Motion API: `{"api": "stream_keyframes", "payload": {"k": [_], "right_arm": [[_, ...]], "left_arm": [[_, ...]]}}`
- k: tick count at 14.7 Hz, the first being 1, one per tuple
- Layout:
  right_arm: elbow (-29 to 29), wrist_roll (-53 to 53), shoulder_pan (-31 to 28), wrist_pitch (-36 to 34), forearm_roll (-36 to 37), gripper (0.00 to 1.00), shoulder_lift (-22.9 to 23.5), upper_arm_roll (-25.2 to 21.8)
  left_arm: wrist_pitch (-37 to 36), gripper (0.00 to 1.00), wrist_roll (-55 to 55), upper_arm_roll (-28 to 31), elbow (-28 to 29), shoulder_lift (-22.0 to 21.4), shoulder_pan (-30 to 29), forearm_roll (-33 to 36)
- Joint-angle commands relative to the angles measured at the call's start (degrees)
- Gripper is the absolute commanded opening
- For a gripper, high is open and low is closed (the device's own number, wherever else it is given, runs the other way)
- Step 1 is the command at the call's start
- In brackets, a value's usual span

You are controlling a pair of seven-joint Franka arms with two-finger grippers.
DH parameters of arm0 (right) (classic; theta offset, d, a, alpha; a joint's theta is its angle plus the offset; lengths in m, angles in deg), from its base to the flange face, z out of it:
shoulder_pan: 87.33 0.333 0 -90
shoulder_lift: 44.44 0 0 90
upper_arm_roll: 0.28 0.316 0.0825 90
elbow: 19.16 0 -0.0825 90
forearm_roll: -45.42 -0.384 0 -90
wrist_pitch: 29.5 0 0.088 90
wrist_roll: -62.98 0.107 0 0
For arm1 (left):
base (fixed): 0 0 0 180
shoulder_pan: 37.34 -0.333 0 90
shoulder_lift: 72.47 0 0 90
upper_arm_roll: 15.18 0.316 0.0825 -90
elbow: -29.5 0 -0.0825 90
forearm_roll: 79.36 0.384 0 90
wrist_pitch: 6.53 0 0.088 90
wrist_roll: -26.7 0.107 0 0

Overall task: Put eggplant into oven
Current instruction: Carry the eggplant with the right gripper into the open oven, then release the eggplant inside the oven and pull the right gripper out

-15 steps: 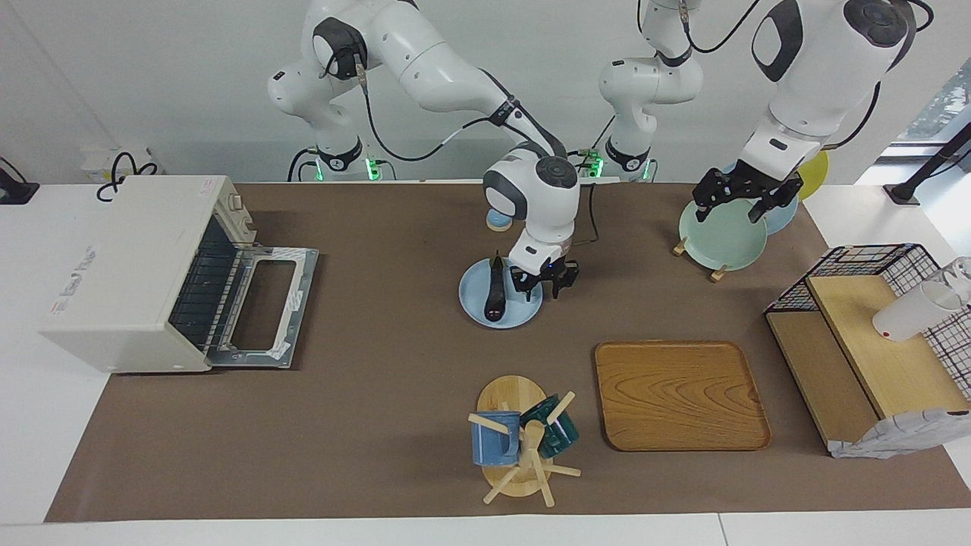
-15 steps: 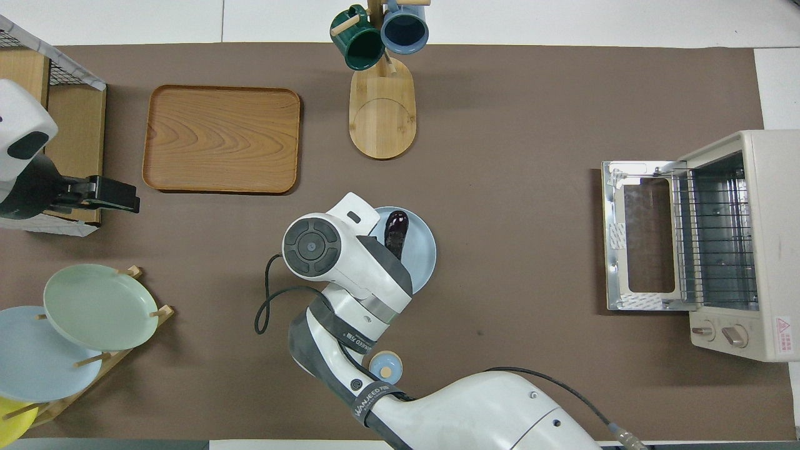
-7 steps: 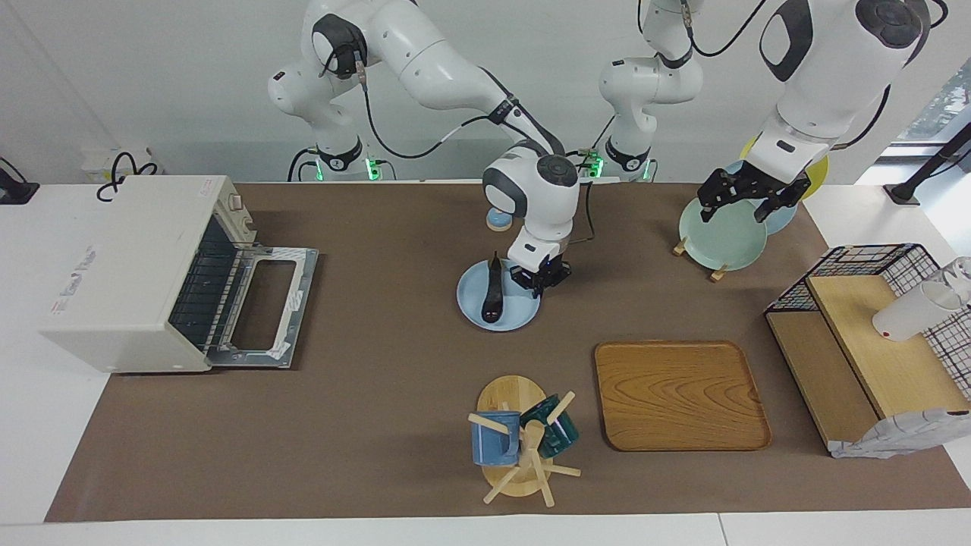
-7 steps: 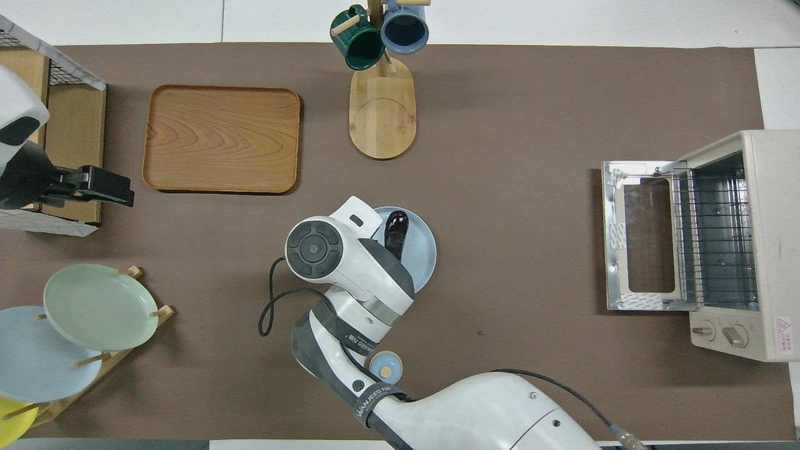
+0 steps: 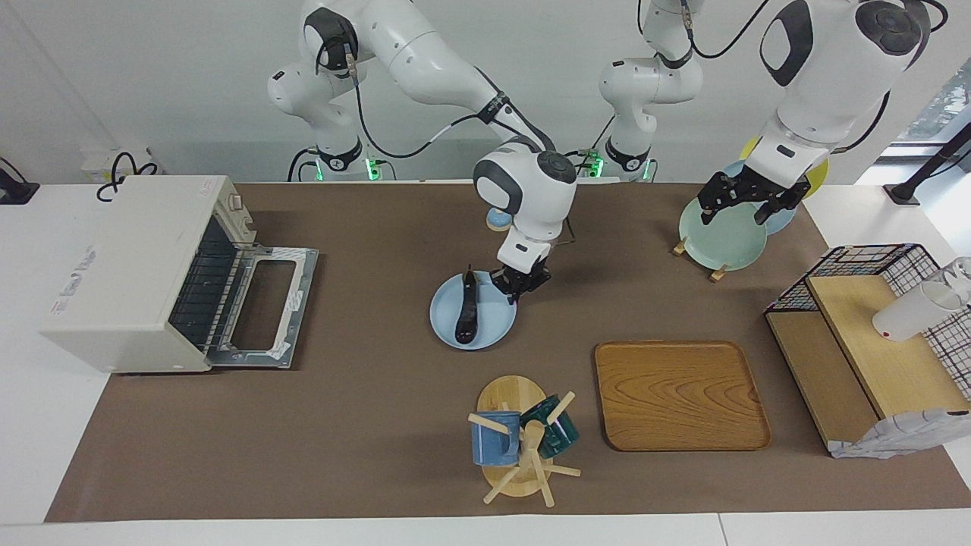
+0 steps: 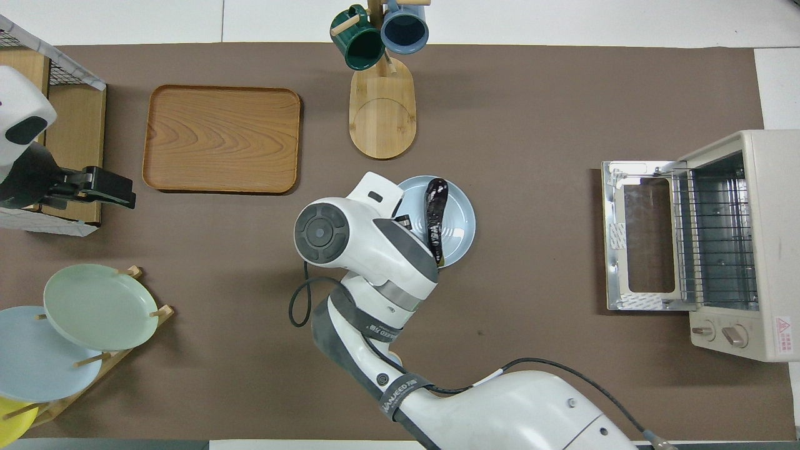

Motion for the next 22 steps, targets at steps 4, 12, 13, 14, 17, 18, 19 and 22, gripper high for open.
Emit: {"api": "stream_keyframes", "payload": {"k": [4, 12, 13, 14, 17, 18, 19, 22], "right_arm": [[-15.73, -11.31, -11.91, -3.02, 1.43, 0.00, -16.15, 0.65], [-31.60, -33.46, -33.90, 0.59, 0.55, 0.00, -29.20, 0.74], [-31.69, -35.49, -35.92, 0.33, 0.55, 0.00, -29.20, 0.74], [-31.95, -36.64, -37.33, 0.33, 0.55, 0.00, -29.29, 0.74], [-34.14, -39.20, -39.98, 1.29, 0.19, 0.00, -29.81, 0.74], [-35.20, -40.07, -40.59, 2.34, 0.19, 0.00, -30.34, 0.74], [-36.69, -42.00, -42.77, 4.35, 0.19, 0.00, -30.52, 0.82], [-38.81, -43.69, -44.38, 6.83, 0.11, 0.00, -31.22, 0.74]], "left_arm": [[-1.79, 1.00, 0.30, -0.71, -0.84, -0.66, -1.28, 1.22], [-2.15, 1.00, 0.48, -1.06, -0.58, -0.83, -2.34, 1.22], [-2.15, 1.00, 0.48, -1.06, -0.57, -0.83, -2.43, 1.22], [-2.15, 1.00, 0.48, -1.06, -0.57, -0.83, -2.43, 1.22], [-2.15, 1.00, 0.48, -1.15, -0.57, -0.83, -2.43, 1.22], [-2.15, 1.00, 0.48, -1.15, -0.57, -0.83, -2.51, 1.22], [-2.15, 1.00, 0.48, -1.15, -0.57, -0.83, -2.60, 1.22], [-2.15, 1.00, 0.39, -1.15, -0.49, -0.83, -2.51, 1.22]]}}
